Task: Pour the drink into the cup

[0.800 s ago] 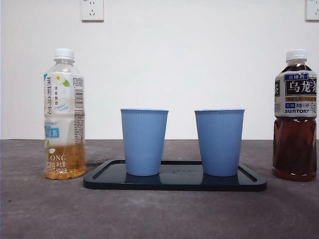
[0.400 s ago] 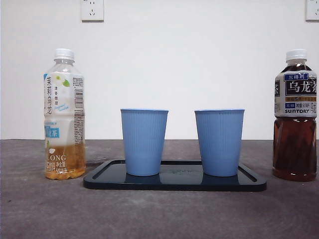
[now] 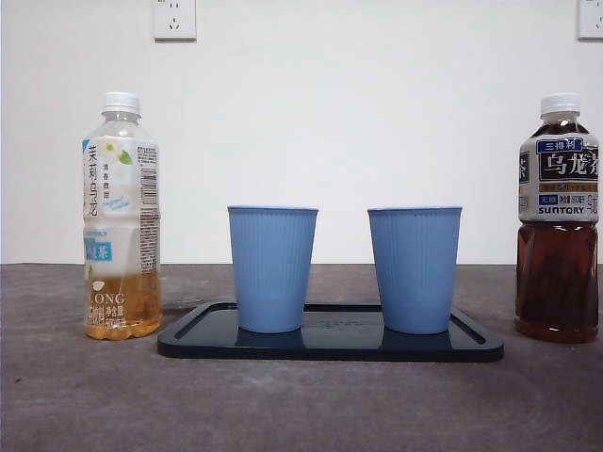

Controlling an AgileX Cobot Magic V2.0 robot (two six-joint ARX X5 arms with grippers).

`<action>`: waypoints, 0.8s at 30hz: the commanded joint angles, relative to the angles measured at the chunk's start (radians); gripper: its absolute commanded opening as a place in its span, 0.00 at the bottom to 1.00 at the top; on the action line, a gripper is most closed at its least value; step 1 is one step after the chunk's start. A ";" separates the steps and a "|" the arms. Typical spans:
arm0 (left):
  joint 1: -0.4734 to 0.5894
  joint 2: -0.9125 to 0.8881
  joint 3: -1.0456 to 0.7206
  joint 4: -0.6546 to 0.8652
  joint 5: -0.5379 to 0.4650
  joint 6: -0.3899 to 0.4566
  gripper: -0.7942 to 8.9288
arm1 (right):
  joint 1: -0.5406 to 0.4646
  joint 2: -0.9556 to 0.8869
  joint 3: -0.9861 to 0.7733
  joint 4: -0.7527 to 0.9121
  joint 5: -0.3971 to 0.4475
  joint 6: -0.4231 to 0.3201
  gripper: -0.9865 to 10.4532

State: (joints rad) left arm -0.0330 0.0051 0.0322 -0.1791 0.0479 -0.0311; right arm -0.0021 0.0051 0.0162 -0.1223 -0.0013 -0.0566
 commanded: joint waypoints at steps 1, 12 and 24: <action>0.001 -0.002 -0.020 -0.001 -0.002 0.016 0.12 | -0.002 -0.002 -0.005 -0.005 0.002 -0.007 0.10; 0.001 -0.002 -0.020 -0.002 -0.002 0.016 0.12 | -0.002 -0.002 -0.005 0.024 0.003 -0.007 0.10; 0.001 -0.002 -0.020 -0.001 -0.002 0.016 0.12 | -0.002 -0.002 -0.005 0.024 0.002 -0.007 0.10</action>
State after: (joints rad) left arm -0.0330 0.0051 0.0326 -0.1791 0.0479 -0.0311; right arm -0.0021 0.0051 0.0162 -0.1085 -0.0002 -0.0566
